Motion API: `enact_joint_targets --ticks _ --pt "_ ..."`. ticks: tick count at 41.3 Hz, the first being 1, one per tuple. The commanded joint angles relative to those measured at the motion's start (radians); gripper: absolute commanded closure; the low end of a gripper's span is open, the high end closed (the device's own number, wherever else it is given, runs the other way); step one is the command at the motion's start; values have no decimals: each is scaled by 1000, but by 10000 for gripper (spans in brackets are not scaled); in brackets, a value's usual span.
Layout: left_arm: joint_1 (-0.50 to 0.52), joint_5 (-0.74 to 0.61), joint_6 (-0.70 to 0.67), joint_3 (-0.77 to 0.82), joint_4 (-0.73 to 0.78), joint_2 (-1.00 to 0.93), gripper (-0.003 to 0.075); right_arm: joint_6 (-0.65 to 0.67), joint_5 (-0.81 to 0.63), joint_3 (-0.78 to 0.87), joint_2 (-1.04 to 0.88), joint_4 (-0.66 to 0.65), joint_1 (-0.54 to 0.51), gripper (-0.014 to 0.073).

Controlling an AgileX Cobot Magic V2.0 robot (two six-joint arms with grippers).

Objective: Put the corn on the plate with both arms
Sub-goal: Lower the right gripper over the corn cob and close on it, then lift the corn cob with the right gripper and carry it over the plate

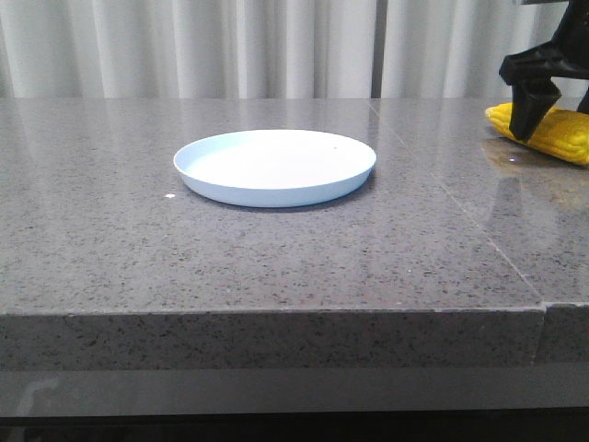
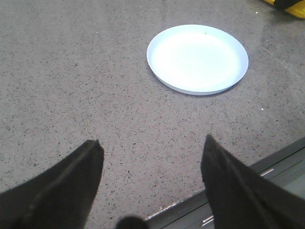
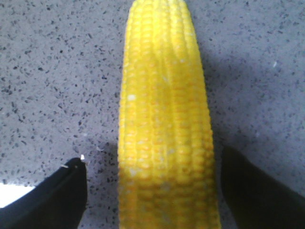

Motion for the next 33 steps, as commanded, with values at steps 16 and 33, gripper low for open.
enact_joint_targets --ticks 16,33 --pt "-3 -72 -10 -26 -12 5 280 -10 1 -39 -56 -21 -2 328" --pt "-3 -72 -10 -26 -12 5 280 -10 207 -165 -186 86 254 328"
